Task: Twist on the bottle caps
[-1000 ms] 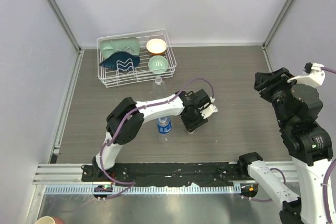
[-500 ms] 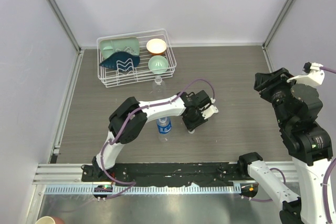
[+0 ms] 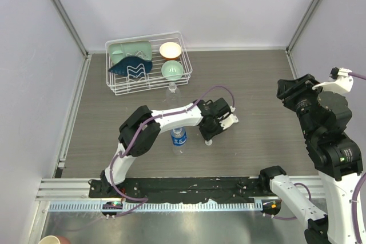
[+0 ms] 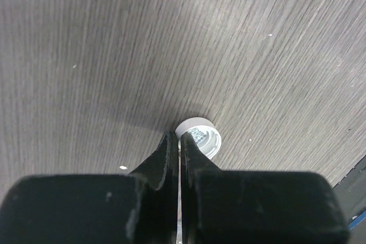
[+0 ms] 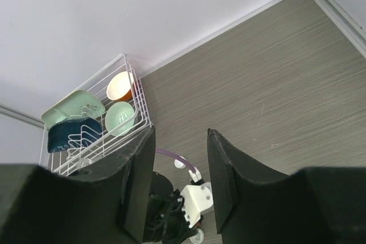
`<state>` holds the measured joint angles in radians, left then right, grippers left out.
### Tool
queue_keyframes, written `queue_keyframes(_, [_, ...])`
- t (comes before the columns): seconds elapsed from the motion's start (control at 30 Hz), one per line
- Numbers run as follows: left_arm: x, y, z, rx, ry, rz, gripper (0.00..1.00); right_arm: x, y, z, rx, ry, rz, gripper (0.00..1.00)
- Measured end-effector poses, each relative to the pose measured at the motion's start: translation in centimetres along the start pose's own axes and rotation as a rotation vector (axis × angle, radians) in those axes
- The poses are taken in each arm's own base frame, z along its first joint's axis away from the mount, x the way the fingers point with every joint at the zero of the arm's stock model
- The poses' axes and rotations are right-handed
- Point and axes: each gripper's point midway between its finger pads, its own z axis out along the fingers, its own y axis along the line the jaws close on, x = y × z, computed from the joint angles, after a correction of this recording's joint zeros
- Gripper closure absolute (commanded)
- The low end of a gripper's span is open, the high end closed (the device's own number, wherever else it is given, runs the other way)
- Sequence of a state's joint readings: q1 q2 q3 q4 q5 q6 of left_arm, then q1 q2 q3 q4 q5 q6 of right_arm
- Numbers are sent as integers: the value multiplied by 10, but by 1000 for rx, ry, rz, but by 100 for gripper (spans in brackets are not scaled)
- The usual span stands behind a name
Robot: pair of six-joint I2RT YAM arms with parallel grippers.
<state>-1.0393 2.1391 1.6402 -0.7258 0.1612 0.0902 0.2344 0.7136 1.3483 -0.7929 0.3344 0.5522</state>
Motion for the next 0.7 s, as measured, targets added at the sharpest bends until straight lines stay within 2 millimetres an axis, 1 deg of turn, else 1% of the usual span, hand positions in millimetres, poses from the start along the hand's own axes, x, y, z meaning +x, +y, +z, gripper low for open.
queue_keyframes(0.1, [-5,6,-10,-41,-6,7,100,1,1,1,-3,4,11,50])
queue_keyframes(0.13, [-8,10,-20,-68,-17,10,100,2,3,2,-10,7,24,48])
queue_keyframes(0.2, [-22,15,-52,-127,-83,26,100,5,8,5,-26,18,48,46])
queue_keyframes(0.23, [-31,18,-75,-161,-137,35,100,8,11,8,-38,28,72,45])
queue_keyframes(0.3, [-49,18,-136,-227,-284,52,100,17,19,15,-63,61,111,42])
queue_keyframes(0.33, [-57,19,-176,-271,-372,66,100,23,24,19,-81,82,137,39])
queue_keyframes(0.4, [-63,20,-256,-363,-550,80,100,36,35,29,-116,131,186,36])
queue_keyframes(0.43, [-61,21,-291,-411,-625,82,100,44,41,35,-137,158,217,35])
queue_keyframes(0.47, [-55,23,-320,-455,-683,89,100,51,47,40,-159,184,251,34])
queue_keyframes(0.5, [-49,25,-336,-485,-710,98,100,60,52,44,-182,215,285,34])
queue_keyframes(0.53, [-41,26,-358,-524,-756,110,100,67,57,47,-199,239,317,32])
queue_keyframes(0.57, [-31,26,-375,-560,-791,131,100,76,64,52,-231,264,365,31])
queue_keyframes(0.63, [-15,26,-389,-599,-823,176,100,95,72,59,-273,326,447,28])
queue_keyframes(0.67, [-10,23,-392,-602,-837,213,100,104,77,61,-298,354,490,26])
queue_keyframes(0.7, [-4,19,-392,-594,-844,250,100,114,82,63,-327,389,534,22])
